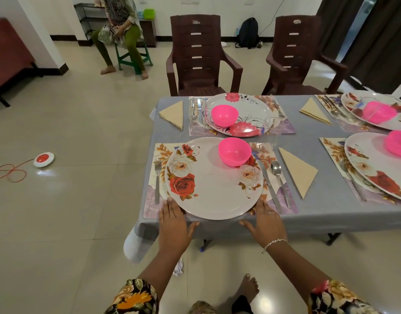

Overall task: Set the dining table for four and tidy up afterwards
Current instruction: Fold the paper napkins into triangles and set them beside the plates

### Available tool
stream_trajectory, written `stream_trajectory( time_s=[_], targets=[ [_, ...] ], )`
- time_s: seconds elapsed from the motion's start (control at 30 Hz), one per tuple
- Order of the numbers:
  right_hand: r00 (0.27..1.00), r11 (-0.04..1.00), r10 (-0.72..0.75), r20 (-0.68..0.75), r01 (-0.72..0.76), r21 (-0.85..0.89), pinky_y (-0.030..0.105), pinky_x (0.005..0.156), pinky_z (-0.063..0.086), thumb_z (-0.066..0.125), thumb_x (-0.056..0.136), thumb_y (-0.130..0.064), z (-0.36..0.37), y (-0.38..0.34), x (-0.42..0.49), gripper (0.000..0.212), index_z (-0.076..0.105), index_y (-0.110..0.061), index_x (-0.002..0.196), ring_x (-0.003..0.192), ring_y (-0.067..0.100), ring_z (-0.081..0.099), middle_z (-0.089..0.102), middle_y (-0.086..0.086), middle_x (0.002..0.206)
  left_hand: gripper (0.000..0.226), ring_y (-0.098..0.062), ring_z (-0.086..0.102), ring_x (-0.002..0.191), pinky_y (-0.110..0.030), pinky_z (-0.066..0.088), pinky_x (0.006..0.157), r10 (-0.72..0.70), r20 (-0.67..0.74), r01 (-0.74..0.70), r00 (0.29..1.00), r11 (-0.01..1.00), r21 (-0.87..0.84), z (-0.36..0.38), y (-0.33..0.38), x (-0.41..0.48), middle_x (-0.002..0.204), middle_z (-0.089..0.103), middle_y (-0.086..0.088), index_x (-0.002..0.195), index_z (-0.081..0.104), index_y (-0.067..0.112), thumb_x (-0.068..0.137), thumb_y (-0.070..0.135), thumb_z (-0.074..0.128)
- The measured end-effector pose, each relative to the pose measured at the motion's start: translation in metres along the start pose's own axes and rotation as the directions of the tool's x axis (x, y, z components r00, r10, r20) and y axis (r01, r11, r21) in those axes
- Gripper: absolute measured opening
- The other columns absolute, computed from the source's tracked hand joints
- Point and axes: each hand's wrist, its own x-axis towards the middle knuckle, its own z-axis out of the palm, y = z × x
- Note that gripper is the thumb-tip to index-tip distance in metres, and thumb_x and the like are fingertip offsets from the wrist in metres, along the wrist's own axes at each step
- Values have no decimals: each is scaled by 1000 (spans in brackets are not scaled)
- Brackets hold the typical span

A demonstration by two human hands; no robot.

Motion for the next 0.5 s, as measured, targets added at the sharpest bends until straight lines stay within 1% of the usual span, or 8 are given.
stream_trajectory(
  time_s=[0.13, 0.17, 0.23, 0.27, 0.3, 0.37, 0.43, 0.5],
  targets=[
    [1000, 1000, -5, -5, 5, 13, 32, 109, 33, 47, 80, -67, 1, 2, -1, 91, 24, -6, 144, 134, 21, 37, 37, 8, 147, 108, -27, 6, 146, -34, 0, 118, 9, -3, -9, 1000, 1000, -26, -5, 1, -1, 157, 7, -18, 147, 0, -3, 80, 74, 36],
    [1000, 1000, -2, -3, 2, 19, 32, 109, 33, 45, 79, -69, 1, 2, -1, 92, 24, -7, 144, 134, 20, 37, 37, 8, 147, 113, -26, 6, 146, -34, 0, 118, 6, -7, -6, 1000, 999, -35, -6, 1, -1, 157, 8, -18, 148, 0, -2, 75, 81, 26],
    [1000, 999, 10, -1, -10, 46, 32, 108, 35, 42, 78, -72, 1, 2, 0, 93, 24, -8, 144, 134, 20, 38, 37, 6, 147, 131, -27, 7, 146, -34, 0, 117, -2, -23, 0, 1000, 998, -57, -6, 2, -3, 157, 10, -17, 148, 2, -2, 57, 93, -5],
    [1000, 998, 17, -6, -17, 61, 33, 108, 36, 39, 77, -73, 1, 2, 0, 94, 24, -9, 144, 133, 20, 39, 38, 6, 147, 139, -27, 8, 146, -34, 0, 117, -6, -29, 5, 1000, 998, -65, -4, 1, -4, 157, 11, -17, 148, 2, -1, 48, 93, -16],
    [1000, 997, 22, -12, -21, 75, 33, 107, 37, 35, 75, -75, 1, 2, 0, 95, 26, -10, 143, 132, 20, 40, 39, 5, 146, 141, -27, 8, 146, -34, 0, 117, -10, -38, 7, 999, 997, -76, -2, 0, -3, 157, 11, -17, 148, 3, -1, 45, 92, -21],
    [999, 994, 29, -25, -27, 102, 34, 106, 39, 30, 73, -75, 2, 1, 0, 95, 28, -10, 142, 130, 20, 43, 43, 4, 143, 134, -28, 10, 146, -35, 2, 117, -25, -54, 19, 998, 994, -111, -2, 1, -3, 156, 14, -18, 148, 6, -2, 54, 92, -14],
    [999, 994, 39, -34, -35, 108, 34, 105, 39, 34, 77, -72, 2, 0, 2, 90, 28, -10, 142, 129, 20, 44, 45, 4, 142, 113, -28, 9, 146, -36, 3, 118, -33, -59, 26, 998, 992, -123, -3, 3, -3, 156, 14, -18, 148, 5, -2, 74, 83, 13],
    [998, 995, 43, -37, -40, 87, 33, 104, 39, 38, 79, -70, 2, 0, 3, 86, 29, -11, 141, 129, 20, 45, 44, 4, 142, 100, -26, 7, 146, -35, 1, 118, -39, -50, 33, 998, 993, -113, -2, 4, -3, 157, 11, -16, 148, 3, -1, 84, 70, 34]
  ],
)
